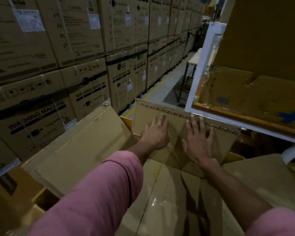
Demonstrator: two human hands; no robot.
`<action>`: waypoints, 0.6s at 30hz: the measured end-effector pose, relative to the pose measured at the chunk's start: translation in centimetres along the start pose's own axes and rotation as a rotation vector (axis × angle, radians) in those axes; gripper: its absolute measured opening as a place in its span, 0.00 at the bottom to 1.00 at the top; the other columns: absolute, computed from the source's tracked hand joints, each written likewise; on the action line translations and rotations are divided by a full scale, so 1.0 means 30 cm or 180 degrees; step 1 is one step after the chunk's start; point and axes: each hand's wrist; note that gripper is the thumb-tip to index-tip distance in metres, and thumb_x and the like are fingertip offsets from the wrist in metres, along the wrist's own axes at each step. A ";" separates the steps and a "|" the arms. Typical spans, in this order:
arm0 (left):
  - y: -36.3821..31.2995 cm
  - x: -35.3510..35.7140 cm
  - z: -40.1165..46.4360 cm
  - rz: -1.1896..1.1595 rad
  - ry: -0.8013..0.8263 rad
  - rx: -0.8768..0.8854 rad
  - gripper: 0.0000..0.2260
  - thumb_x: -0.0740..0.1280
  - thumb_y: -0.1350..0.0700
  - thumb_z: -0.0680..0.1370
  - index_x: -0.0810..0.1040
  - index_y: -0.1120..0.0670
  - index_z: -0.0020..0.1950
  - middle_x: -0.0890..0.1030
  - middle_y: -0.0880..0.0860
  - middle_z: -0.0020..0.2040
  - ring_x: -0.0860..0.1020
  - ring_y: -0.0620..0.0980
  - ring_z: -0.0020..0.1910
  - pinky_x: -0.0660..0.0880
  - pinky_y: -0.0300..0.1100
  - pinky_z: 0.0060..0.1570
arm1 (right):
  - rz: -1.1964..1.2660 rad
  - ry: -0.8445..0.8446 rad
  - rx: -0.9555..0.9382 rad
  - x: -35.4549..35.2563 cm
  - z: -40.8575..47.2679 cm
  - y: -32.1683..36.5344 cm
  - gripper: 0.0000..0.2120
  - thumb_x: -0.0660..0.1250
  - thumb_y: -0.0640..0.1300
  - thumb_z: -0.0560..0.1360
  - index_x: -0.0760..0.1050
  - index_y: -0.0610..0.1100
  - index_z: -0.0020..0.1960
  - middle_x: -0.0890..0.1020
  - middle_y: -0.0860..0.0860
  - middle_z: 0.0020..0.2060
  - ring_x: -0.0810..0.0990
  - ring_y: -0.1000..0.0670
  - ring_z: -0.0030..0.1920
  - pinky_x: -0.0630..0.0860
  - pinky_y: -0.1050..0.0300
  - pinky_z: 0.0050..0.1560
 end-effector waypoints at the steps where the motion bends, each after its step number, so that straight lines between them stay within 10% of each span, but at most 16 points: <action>1: -0.006 0.021 0.020 -0.0082 0.0057 -0.0023 0.37 0.65 0.46 0.82 0.48 0.51 0.84 0.39 0.53 0.84 0.42 0.59 0.83 0.51 0.67 0.77 | -0.0040 0.0096 0.0006 -0.003 0.013 -0.009 0.42 0.65 0.58 0.79 0.47 0.47 0.84 0.36 0.50 0.82 0.35 0.42 0.81 0.49 0.25 0.75; 18: 0.064 0.250 -0.020 -0.0260 0.0482 -0.0184 0.41 0.63 0.50 0.82 0.36 0.48 0.83 0.24 0.46 0.79 0.30 0.59 0.80 0.44 0.72 0.75 | -0.0151 0.0380 -0.0152 0.011 0.044 -0.043 0.44 0.65 0.55 0.79 0.41 0.47 0.84 0.32 0.49 0.81 0.33 0.40 0.81 0.48 0.26 0.76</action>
Point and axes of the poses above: each hand's wrist, its own z-axis towards the middle knuckle, its own x-axis out of the palm, y = z × x
